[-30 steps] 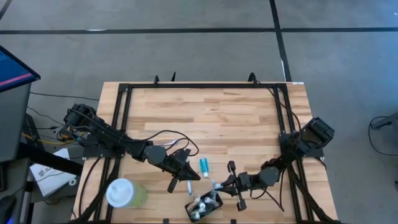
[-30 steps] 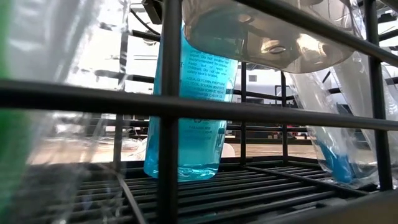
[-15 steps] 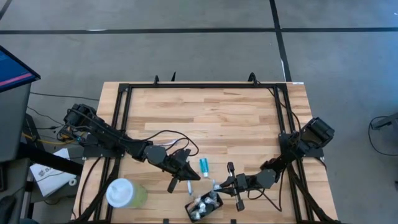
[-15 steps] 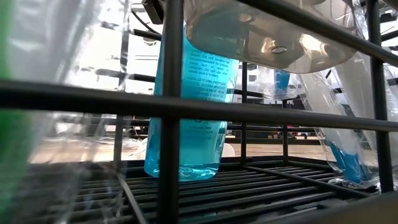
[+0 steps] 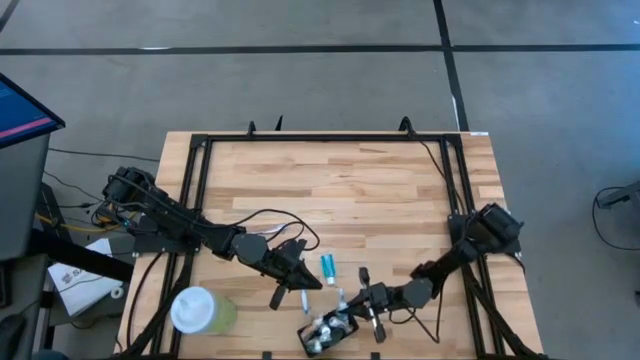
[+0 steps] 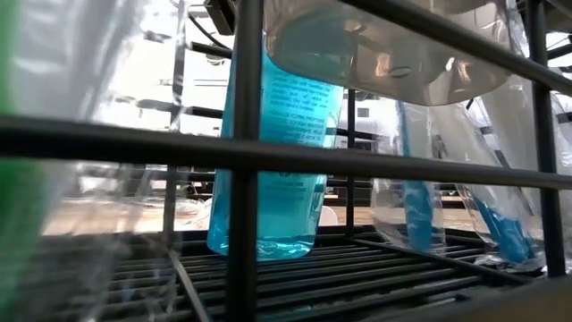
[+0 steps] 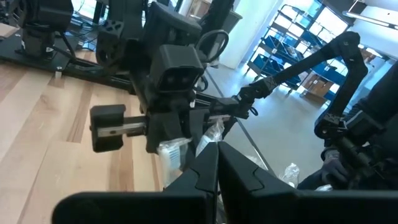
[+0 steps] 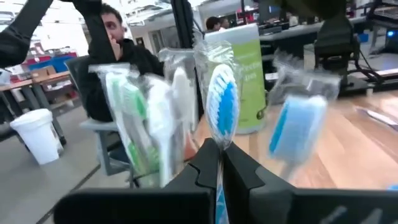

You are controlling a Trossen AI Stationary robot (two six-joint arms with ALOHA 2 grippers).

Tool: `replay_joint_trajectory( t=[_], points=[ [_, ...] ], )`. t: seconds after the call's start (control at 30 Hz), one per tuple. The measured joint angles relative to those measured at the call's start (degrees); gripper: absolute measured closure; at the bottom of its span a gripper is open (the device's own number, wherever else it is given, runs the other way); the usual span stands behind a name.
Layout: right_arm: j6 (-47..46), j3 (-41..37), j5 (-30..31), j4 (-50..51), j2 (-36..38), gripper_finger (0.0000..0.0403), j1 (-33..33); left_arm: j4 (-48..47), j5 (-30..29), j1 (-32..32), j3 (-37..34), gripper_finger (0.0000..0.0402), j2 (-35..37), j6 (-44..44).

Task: Pick & Place toothbrushing station
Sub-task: Put the top blue toothbrush into the black wire organizer, then put the violet toothbrush into the black wire organizer

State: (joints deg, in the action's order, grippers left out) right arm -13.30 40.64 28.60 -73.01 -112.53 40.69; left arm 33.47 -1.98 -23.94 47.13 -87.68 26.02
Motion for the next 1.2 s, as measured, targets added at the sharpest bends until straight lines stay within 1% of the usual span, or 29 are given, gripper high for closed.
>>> replay_joint_trajectory(
  t=[0.2, 0.6, 0.83, 1.0, 1.2],
  points=[
    [-0.21, 0.00, 1.30, 1.90, 1.02, 0.0385, 0.11, -0.02, 0.04, 0.00, 0.00, 0.0401, 0.00, 0.00],
    [-1.81, 0.00, 1.44, 2.84, 1.16, 0.0320, 0.11, -0.18, 0.26, 0.02, 0.00, 0.0401, 0.00, -0.02],
    [-4.35, 0.00, 1.43, 3.19, 1.26, 0.0278, 0.85, -0.49, 0.24, 0.00, 0.00, 0.0401, 0.00, -0.02],
    [-12.01, -0.02, 1.39, 11.88, 4.94, 0.0241, 1.21, -0.71, 0.22, 0.02, 0.00, 0.0401, 0.00, -0.02],
    [-17.20, 0.00, 1.29, 20.74, 11.72, 0.0204, 1.72, -1.55, -0.13, 0.03, 0.00, 0.0401, 0.00, 0.00]
  ],
)
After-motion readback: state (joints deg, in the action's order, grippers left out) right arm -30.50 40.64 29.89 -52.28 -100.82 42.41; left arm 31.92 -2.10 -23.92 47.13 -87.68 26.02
